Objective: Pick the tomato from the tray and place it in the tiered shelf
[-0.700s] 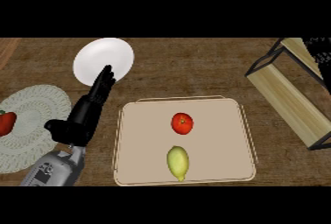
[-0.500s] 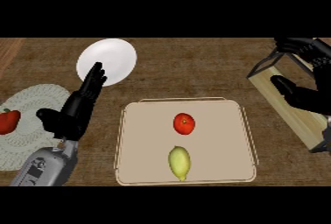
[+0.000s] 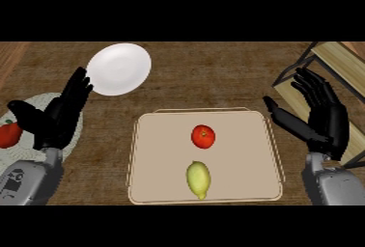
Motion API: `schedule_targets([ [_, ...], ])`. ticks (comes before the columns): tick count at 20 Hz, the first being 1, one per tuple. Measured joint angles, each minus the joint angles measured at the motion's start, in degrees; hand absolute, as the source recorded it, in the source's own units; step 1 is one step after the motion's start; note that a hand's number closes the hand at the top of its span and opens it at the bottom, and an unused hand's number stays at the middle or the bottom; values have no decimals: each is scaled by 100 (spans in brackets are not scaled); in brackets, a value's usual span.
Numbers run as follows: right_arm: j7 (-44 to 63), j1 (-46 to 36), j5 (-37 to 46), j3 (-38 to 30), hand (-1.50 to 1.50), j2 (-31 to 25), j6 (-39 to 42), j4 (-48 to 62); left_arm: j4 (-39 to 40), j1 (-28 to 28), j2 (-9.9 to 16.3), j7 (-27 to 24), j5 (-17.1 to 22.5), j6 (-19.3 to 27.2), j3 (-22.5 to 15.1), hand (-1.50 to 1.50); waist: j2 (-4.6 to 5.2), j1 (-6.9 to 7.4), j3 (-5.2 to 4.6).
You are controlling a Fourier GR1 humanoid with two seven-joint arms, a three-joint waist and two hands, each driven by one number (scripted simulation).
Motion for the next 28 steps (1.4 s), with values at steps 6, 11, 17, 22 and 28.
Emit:
schedule_targets([
  [6, 957, 271, 634, 996, -150, 110, 15, -991, 44, -2, 67, 145, 100, -188, 246, 0, -32, 9, -11],
  [11, 2681, 50, 1254, 1649, -150, -527, 659, -1177, 67, -9, 75, 162, 105, -256, 265, 0, -43, 29, -34],
  [17, 4444, -625, 2429, 2400, -150, -1511, 1835, -935, 111, -68, 61, 199, 76, -284, 231, 0, -51, 113, -65],
  [22, 5843, -1654, 2958, 2920, -150, -1133, 2616, -627, 97, -174, 35, 275, 50, -308, 212, 0, -35, 165, -41],
  [28, 6307, -2431, 3349, 3235, -150, -201, 2923, 232, 76, -147, -16, 264, 43, -330, 287, 0, -19, 151, -22],
])
